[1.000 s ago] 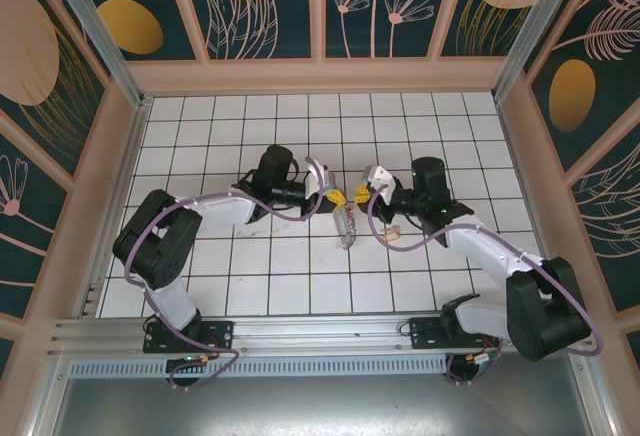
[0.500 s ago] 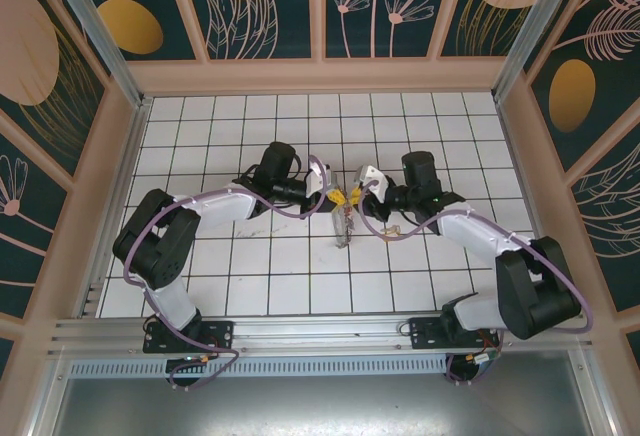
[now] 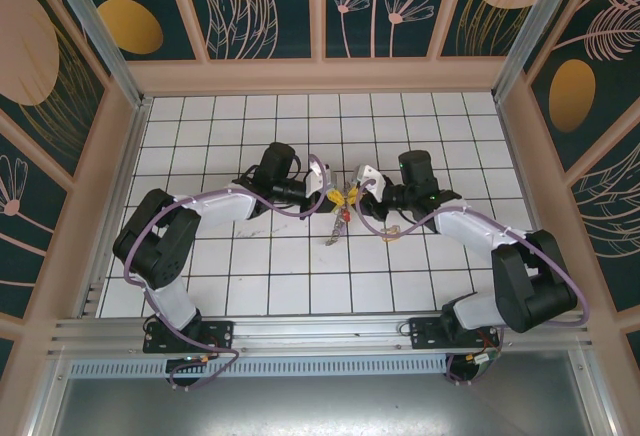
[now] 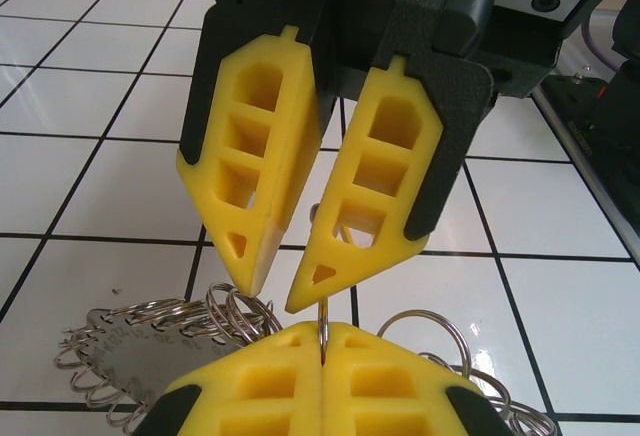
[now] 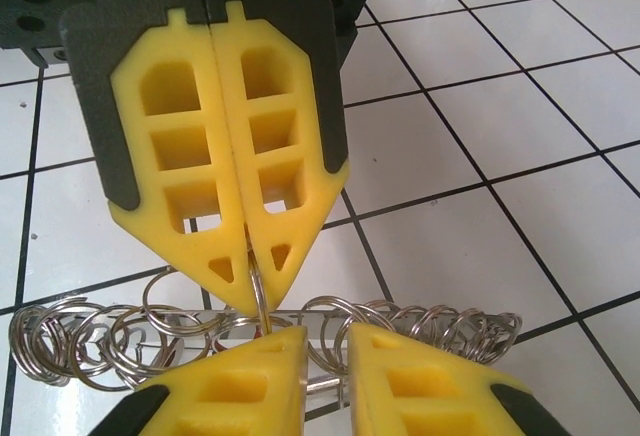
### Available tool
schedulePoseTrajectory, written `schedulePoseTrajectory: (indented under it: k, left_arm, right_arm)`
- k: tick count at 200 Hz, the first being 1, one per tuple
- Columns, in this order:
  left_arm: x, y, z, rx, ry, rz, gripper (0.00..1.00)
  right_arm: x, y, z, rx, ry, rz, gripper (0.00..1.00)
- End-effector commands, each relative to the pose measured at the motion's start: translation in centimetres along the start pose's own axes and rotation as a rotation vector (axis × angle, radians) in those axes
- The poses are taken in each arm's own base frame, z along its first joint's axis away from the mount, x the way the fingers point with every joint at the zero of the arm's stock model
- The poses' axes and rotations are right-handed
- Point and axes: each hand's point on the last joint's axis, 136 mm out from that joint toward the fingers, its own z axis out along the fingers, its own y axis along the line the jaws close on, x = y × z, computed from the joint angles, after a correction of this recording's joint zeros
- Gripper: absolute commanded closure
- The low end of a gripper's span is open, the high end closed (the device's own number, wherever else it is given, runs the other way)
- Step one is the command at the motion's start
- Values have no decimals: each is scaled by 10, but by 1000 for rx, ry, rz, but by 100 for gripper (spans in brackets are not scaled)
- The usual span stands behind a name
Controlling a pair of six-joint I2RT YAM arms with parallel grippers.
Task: Put the keys on the keyring
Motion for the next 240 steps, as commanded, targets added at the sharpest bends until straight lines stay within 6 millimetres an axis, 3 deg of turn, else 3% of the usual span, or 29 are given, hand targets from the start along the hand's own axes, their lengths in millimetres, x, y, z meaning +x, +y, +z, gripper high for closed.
schedulePoseTrajectory:
  k: [1,34,62,69,123,148,150,160,188,240]
  left_arm:
    - [-31,-2,-3,13,-93,84,100]
    - [-30,-2,-4,7,-84,85,100]
    - [-27,-3,-5,5,-71,85,100]
    - [-17,-6,-4,11,-56,67,100]
    - [-19,-4,-4,6,-56,69,100]
    - [-1,-1,-4,-28,24,48,100]
    - [-7,2,-5,-37,22,64,100]
    - [-2,5,-6,-51,69,70,100]
    - [16,9,-12,-74,200,76,100]
    - [22,18,-25,-84,394,104,100]
  right_arm:
    - [7,9,5,-15,-9,40,84]
    - [9,8,2,31,-29,73,86]
    - [14,8,-2,58,-29,84,82]
    - [15,8,-2,62,-21,92,81]
    - [14,6,3,39,-6,115,78]
    - [3,-11,-8,145,-45,115,78]
    - [2,-12,-9,152,-50,117,78]
    - [-4,-22,-17,205,-74,141,77]
    - [-12,-55,-44,334,-130,333,77]
    - [-4,-95,-79,465,-152,616,76]
